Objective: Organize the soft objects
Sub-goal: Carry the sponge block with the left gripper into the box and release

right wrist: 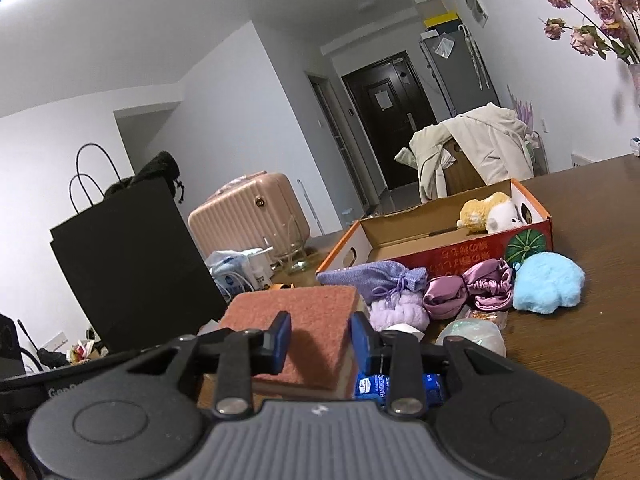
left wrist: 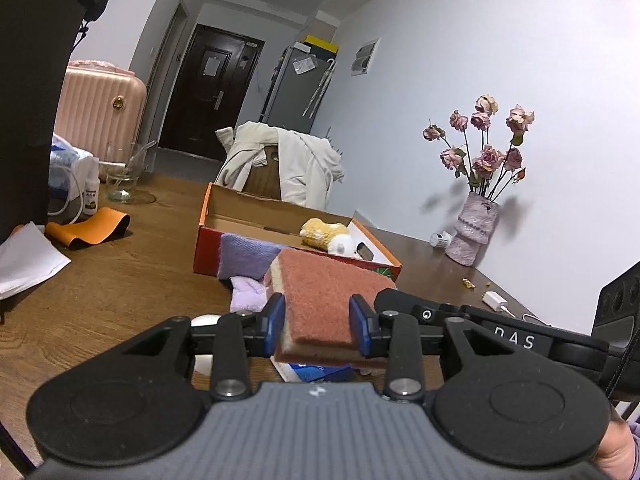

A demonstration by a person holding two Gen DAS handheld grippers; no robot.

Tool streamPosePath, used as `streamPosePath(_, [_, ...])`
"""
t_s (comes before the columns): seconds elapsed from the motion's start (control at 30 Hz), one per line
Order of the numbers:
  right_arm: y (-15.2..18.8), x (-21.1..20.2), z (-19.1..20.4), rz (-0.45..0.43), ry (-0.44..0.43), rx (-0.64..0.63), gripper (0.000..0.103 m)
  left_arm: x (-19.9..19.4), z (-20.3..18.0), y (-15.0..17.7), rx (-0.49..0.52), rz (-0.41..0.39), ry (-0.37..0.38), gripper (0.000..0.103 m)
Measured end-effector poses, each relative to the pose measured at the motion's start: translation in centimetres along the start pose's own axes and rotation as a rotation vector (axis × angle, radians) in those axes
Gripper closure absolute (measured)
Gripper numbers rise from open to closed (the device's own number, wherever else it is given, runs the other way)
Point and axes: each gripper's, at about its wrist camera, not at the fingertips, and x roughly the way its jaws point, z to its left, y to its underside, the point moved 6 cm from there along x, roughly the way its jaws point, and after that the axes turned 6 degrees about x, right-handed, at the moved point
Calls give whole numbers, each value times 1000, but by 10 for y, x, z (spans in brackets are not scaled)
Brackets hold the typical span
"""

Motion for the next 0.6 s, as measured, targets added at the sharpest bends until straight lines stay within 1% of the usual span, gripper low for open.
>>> streamPosePath(0.17, [-7, 9, -4, 2, 2, 6, 71, 10, 3, -7, -7, -2, 5, 67])
streamPosePath(0.27, [-20, 26, -9, 11, 12, -2, 71, 30, 10, -17, -5, -2, 9, 68])
streamPosePath(0.33, [-37, 47, -16, 27, 10, 4, 71, 51, 19, -28, -8, 13, 10, 68])
streamPosePath(0.43, [-70, 89, -27, 60, 4, 13, 71, 88, 36, -61, -3, 6, 18, 68])
streamPosePath(0.5, [-93, 123, -35, 86, 10, 20, 71, 121, 49, -83, 1, 27, 17, 68])
streamPosePath(0.6, [-123, 183, -53, 152, 39, 52, 71, 179, 74, -109, -9, 77, -2, 68])
